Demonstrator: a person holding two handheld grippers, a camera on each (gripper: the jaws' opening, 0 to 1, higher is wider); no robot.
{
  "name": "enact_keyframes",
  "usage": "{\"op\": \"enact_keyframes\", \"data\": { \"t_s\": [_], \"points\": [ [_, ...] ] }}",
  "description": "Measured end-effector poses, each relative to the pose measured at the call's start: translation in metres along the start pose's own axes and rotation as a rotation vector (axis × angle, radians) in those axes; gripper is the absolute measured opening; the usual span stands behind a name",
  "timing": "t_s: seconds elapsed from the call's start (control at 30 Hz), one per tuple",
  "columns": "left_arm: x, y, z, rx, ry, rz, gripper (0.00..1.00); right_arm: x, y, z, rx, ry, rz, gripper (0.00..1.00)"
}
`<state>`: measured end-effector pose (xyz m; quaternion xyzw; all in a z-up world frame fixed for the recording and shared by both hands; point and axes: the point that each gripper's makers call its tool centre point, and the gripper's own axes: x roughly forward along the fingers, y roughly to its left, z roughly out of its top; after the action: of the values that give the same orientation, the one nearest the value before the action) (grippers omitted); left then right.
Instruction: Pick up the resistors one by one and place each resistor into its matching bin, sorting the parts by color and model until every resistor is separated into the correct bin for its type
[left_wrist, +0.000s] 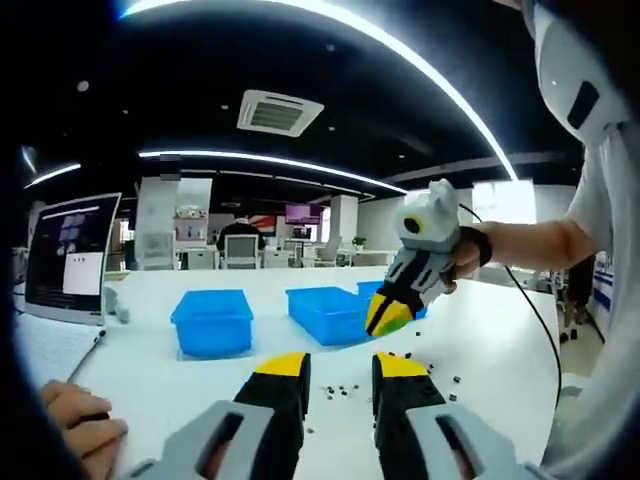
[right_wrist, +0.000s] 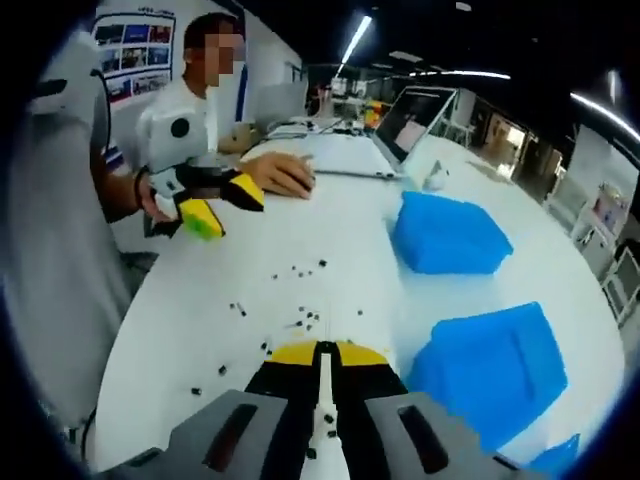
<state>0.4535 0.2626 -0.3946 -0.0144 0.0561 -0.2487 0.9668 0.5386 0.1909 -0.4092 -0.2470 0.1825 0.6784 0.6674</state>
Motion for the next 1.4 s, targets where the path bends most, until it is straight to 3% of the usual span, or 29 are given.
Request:
{"op": "enact_keyframes", "data": {
  "t_s": [0.17,0.23,0.33,0.47,0.63,0.87,0.97,1.0,1.4],
  "points": [
    [0.001,-0.001,-0.002,-0.005,0.009,0.000,0.27,-0.013,-0.032,0.024,0.104,-0.208,-0.096,0.07],
    [0.000,-0.002,-0.001,-0.002,0.010,0.000,0.27,-0.020,-0.046,0.027,0.117,-0.281,-0.142,0.07],
    [0.001,-0.003,0.000,-0.012,0.010,-0.001,0.27,-0.033,-0.073,0.026,0.220,-0.391,-0.238,0.07],
    [0.003,-0.005,0.003,-0.010,0.013,-0.002,0.27,-0.054,-0.104,0.024,0.259,-0.491,-0.395,0.07],
    [0.004,-0.007,0.007,-0.005,0.006,-0.012,0.27,-0.062,-0.133,0.000,0.304,-0.447,-0.551,0.08],
    [0.002,-0.009,0.008,-0.009,0.002,-0.010,0.27,-0.056,-0.132,-0.009,0.314,-0.427,-0.544,0.09],
    [0.002,-0.009,0.007,-0.007,0.006,-0.010,0.27,-0.057,-0.135,-0.011,0.310,-0.418,-0.562,0.28],
    [0.001,-0.010,0.008,-0.007,0.004,-0.010,0.27,-0.058,-0.135,-0.012,0.317,-0.416,-0.564,0.29],
    [-0.003,-0.013,0.010,0.011,0.005,-0.017,0.26,-0.067,-0.133,-0.011,0.303,-0.426,-0.565,0.27]
  ]
}}
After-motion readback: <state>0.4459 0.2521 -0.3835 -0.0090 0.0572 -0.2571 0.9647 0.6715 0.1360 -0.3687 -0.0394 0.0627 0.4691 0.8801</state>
